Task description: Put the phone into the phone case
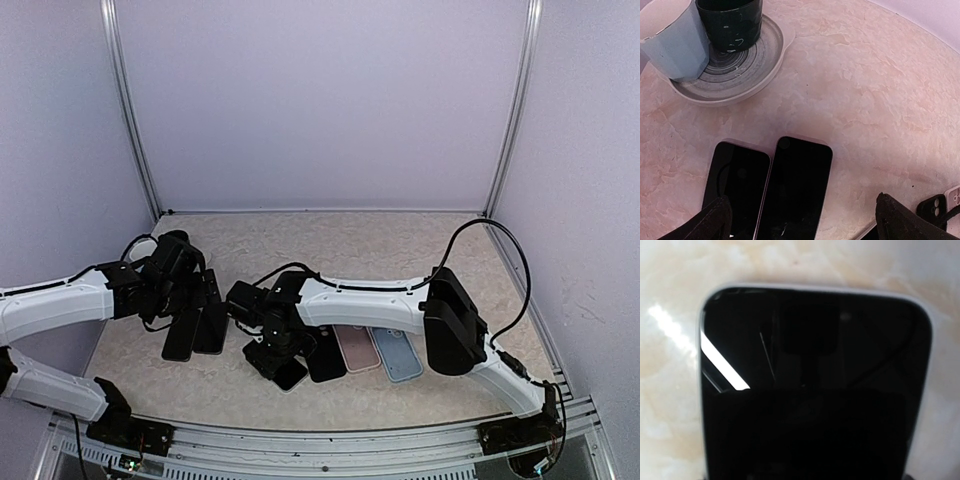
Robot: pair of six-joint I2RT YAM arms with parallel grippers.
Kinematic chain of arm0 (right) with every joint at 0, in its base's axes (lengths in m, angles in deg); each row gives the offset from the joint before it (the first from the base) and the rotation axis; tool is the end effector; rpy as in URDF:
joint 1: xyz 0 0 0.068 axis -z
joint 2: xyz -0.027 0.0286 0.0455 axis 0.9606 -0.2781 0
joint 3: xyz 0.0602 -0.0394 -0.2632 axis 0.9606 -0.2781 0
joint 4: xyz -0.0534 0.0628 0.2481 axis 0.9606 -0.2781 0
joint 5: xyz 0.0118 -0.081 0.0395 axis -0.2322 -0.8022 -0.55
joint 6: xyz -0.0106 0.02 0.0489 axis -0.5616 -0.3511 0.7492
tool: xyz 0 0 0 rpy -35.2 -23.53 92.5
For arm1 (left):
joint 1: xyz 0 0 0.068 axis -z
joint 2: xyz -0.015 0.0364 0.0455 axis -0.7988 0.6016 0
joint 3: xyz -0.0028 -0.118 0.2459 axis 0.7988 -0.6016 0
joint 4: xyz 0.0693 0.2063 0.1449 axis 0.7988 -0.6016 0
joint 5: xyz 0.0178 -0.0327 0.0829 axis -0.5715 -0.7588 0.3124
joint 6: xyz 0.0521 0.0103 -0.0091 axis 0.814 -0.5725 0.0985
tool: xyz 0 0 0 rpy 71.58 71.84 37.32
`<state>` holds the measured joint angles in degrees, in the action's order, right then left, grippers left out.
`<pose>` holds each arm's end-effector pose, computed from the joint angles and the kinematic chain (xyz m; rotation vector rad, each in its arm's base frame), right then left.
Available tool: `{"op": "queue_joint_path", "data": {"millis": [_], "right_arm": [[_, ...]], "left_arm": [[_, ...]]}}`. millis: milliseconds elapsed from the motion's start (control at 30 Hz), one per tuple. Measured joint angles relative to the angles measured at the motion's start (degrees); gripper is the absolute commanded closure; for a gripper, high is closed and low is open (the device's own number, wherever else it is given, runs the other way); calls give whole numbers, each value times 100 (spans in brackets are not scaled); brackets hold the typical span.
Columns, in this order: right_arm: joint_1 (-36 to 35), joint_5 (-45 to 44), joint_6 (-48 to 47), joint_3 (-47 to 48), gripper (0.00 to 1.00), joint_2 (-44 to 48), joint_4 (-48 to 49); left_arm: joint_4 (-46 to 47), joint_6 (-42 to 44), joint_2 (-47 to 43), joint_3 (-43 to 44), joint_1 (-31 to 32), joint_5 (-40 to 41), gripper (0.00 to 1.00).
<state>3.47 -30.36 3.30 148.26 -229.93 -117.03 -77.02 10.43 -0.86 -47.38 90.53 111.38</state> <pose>0.1752 0.4841 0.1518 -1.1701 2.6606 0.1984 0.1949 -0.1290 0.2250 -0.3287 2.3218 -0.0986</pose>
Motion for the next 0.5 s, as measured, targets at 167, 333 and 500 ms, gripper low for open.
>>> {"op": "queue_joint_path", "data": {"millis": [167,333,500], "right_arm": [[2,11,31,-2,55,9,37],[4,57,42,-586,60,319,649],[7,291,-2,-1644,62,1016,1512]], "left_arm": [[17,44,4,0,0,-2,1],[20,68,7,0,0,4,1],[17,90,-22,0,0,13,1]]}}
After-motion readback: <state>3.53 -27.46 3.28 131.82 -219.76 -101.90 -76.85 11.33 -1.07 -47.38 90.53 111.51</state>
